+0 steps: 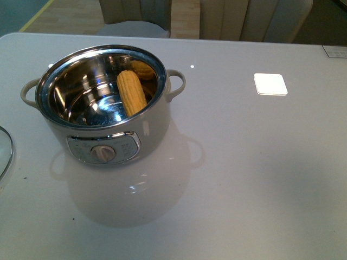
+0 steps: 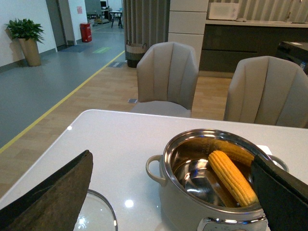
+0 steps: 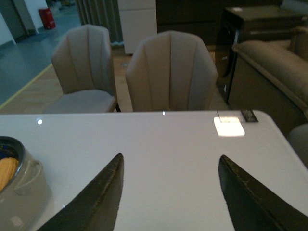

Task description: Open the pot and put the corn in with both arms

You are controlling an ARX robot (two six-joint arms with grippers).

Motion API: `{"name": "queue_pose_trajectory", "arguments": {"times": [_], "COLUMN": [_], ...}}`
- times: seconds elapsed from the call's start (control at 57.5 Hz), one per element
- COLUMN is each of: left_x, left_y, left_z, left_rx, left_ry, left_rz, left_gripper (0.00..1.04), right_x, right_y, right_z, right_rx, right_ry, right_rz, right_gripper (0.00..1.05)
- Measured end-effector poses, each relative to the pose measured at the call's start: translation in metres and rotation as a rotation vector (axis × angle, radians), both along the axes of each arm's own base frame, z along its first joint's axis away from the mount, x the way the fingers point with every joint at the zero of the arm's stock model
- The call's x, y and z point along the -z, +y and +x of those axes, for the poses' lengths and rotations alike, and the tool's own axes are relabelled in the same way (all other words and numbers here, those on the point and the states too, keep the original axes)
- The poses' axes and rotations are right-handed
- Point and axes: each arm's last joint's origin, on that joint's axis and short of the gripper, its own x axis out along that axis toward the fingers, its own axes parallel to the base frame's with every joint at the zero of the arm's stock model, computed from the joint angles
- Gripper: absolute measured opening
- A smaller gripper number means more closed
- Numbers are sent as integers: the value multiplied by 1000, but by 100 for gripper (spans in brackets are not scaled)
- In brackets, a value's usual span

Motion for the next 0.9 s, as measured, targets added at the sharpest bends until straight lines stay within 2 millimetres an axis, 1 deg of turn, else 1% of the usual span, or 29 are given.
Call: {"name": "queue_pose_trajectory", "arguments": {"times": [0.035, 0.191, 0.209, 0.278, 0.73, 0.904], "left_x": [0, 0, 0, 0, 0, 0], "left_y": [0, 0, 0, 0, 0, 0], "left_z": [0, 0, 0, 0, 0, 0], "left_rx": [0, 0, 0, 0, 0, 0], "left_ry": [0, 0, 0, 0, 0, 0], "left_rz": [0, 0, 0, 0, 0, 0], "left_gripper": [98, 98, 98, 98, 98, 98], "right_x": [1, 13, 13, 15, 30, 28], "right_y": [0, 0, 0, 0, 0, 0], "right_z": [-2, -13, -13, -18, -36, -42], "right_rx": [-4, 0, 0, 0, 0, 0], "right_ry": [-7, 1, 1, -2, -18, -29], "right_rz": [-4, -18, -19, -20, -24, -25], "right_gripper": [47, 17, 16, 3, 2, 2]}}
